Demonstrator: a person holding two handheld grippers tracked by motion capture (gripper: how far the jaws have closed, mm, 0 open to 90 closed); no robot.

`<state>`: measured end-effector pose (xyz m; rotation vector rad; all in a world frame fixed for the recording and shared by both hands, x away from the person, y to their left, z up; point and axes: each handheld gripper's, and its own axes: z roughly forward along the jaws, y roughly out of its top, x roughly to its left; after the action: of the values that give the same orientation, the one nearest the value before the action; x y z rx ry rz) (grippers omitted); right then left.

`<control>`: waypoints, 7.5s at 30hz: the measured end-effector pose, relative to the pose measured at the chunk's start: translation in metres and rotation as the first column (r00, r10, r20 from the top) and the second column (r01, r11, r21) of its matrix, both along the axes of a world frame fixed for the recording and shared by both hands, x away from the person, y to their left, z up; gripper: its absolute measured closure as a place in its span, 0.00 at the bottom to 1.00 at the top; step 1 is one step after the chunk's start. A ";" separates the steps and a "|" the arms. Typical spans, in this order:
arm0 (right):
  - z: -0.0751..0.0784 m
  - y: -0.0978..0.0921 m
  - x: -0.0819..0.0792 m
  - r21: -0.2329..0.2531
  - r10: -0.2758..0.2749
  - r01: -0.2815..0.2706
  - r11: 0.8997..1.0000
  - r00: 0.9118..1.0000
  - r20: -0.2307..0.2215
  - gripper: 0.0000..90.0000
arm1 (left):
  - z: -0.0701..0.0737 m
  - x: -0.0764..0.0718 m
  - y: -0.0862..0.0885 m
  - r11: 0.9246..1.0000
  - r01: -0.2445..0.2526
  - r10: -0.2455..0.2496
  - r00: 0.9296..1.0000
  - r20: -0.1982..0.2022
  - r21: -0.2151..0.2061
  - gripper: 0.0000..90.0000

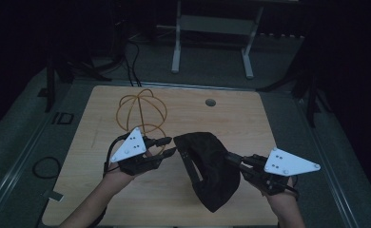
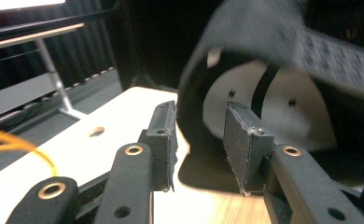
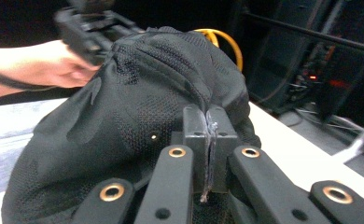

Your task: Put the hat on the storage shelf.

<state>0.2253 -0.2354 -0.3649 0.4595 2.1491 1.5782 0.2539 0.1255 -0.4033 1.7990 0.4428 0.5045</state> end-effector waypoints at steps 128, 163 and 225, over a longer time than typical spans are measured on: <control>0.001 0.198 0.161 -0.042 0.027 -0.036 0.998 0.980 -0.198 0.15 | -0.139 -0.045 0.093 0.956 -0.292 0.288 0.932 -0.221 0.012 0.03; -0.069 0.130 0.113 -0.079 0.046 -0.063 0.995 0.978 -0.204 0.16 | -0.141 -0.045 0.090 0.959 -0.283 0.280 0.935 -0.219 0.017 0.03; -0.176 -0.006 0.062 -0.169 -0.114 0.064 0.984 0.945 -0.307 0.17 | -0.145 -0.043 0.092 0.957 -0.288 0.288 0.930 -0.229 0.033 0.03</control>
<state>0.2869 -0.2411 -0.5409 0.7924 2.4270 1.3460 0.2113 0.2179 -0.5485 1.8086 0.8785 0.4958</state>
